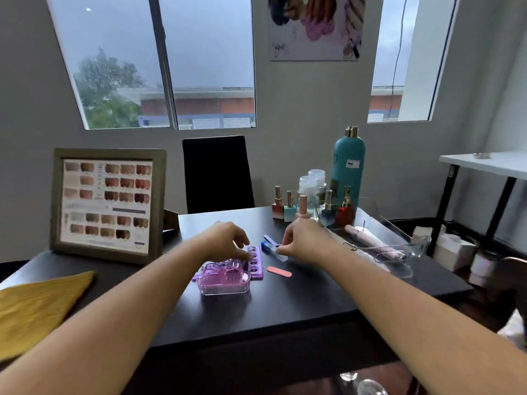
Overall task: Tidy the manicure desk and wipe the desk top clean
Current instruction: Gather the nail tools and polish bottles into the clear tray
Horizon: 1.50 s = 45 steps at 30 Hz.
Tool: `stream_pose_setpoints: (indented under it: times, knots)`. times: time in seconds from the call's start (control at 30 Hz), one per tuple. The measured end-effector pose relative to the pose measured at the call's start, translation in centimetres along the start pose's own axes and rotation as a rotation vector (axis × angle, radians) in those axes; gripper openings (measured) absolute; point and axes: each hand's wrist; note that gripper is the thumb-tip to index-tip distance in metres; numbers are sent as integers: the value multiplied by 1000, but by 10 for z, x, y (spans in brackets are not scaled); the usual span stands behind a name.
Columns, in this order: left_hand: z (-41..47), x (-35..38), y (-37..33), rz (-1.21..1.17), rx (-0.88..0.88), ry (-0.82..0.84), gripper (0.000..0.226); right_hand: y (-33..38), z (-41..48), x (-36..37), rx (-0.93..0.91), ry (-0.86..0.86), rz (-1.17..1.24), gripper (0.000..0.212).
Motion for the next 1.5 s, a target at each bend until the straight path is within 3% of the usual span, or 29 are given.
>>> stream_pose_setpoints:
  times: [0.53,0.73,0.87,1.07,1.3,1.5]
  knots:
    - [30,11,-3,-113,-84,116,54,-7,13,18,91,-35,-6,29]
    - [23,9,-9,-395,-206,111,31,-3,11,4,59,-52,-66,39]
    - [19,3,-16,-492,-224,40,24,-3,11,-13,59,-92,-48,25]
    - [30,-27,-45,-686,-85,-75,17,-27,15,-69,49,-220,-3,9]
    - [76,-33,-119,-810,81,-216,19,-88,15,-116,103,-236,-128,13]
    - [99,13,-149,-817,173,-109,20,-131,10,-116,112,-151,-195,11]
Point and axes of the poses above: each hand's wrist, its own z-axis towards the middle knuckle, its own x-axis out of the palm, y = z × x, and after that the axes turned 14 degrees about -y, right-handed
